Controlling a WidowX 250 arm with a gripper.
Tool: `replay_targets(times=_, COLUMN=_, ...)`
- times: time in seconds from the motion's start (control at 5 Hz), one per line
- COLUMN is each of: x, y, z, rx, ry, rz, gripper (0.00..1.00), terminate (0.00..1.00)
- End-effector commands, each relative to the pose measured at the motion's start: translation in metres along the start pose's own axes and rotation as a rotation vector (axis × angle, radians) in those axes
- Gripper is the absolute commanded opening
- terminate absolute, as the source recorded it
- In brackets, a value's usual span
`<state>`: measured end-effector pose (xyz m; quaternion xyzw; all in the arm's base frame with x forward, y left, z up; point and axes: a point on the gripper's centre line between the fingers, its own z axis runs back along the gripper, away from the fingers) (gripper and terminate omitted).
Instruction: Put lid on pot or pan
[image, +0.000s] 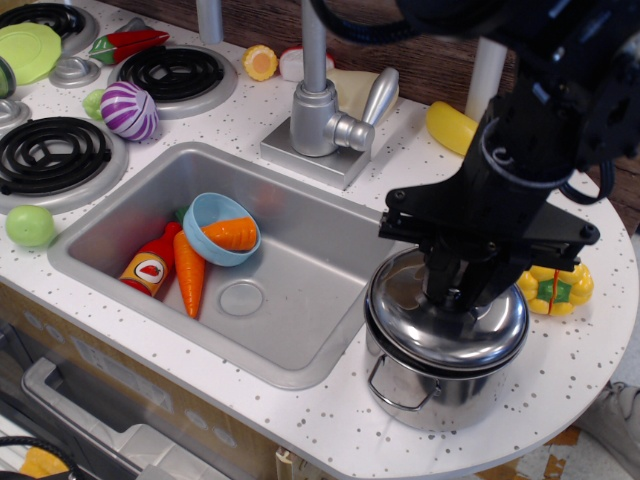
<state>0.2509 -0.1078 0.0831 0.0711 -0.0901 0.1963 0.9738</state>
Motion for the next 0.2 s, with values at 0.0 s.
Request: replay_targets(times=0.0, x=0.0087, y=0.0069, z=0.0012, rx=-0.013, ry=-0.046, rz=-0.012, gripper=0.0, terminate=1.0)
